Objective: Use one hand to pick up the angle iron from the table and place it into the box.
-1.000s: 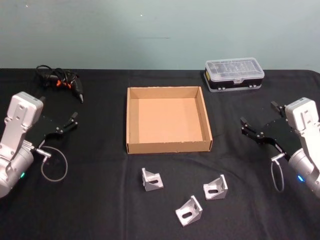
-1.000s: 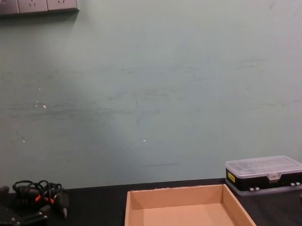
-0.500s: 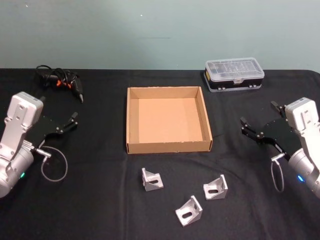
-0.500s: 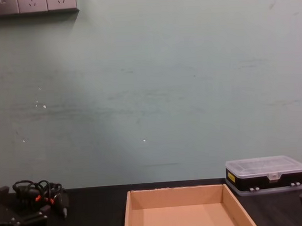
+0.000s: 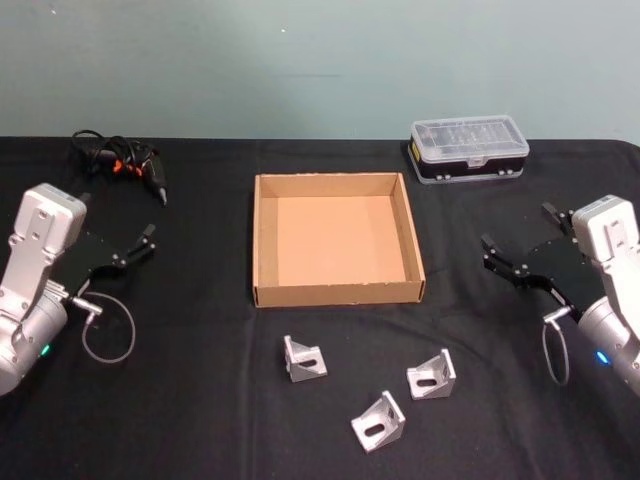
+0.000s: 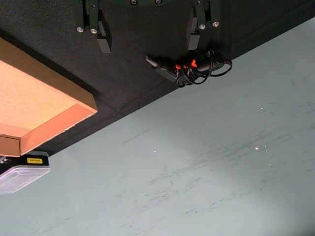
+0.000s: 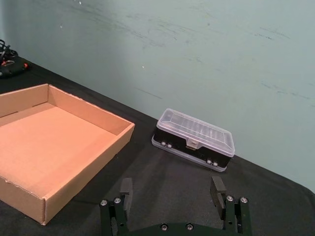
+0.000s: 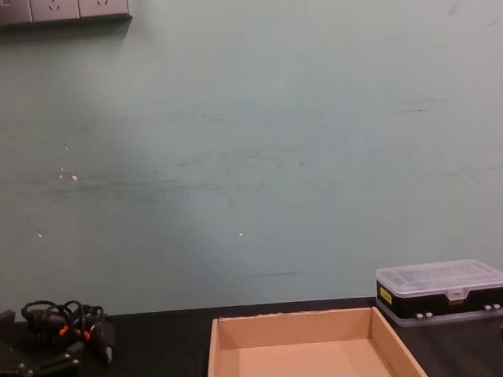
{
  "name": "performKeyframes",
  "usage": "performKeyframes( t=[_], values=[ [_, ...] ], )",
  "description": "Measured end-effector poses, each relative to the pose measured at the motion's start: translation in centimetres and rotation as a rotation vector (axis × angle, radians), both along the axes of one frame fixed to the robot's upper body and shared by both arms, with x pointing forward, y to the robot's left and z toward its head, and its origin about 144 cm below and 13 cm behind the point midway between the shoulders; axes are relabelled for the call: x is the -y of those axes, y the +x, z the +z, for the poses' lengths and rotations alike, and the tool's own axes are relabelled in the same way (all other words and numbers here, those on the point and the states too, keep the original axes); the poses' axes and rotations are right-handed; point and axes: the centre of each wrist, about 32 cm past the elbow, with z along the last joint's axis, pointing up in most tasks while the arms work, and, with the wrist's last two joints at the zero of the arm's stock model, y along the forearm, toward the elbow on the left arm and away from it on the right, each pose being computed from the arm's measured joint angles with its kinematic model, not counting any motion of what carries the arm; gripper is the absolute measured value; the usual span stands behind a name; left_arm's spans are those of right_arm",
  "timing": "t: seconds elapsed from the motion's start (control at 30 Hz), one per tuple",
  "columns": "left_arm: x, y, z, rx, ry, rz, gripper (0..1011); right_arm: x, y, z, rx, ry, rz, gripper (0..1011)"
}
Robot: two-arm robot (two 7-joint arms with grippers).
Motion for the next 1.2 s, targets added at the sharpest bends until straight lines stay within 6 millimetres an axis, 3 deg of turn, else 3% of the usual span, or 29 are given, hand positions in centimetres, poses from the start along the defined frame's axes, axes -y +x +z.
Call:
performKeyframes(
  t=[0.33,0.8,1.2],
  values=[
    [0.0,0.0,0.0,0.000,0.000,0.000,1000,1.1,-0.6,1.1,0.003,0.015,0.037,1003],
    [0.0,0.0,0.0,0.000,0.000,0.000,1000,4.6,-1.4,7.2,-0.071,-0.074,0.301,1003],
    [0.0,0.0,0.0,0.000,0.000,0.000,1000,6.7,-0.2,12.1,-0.177,-0.229,0.601,1003]
  ],
)
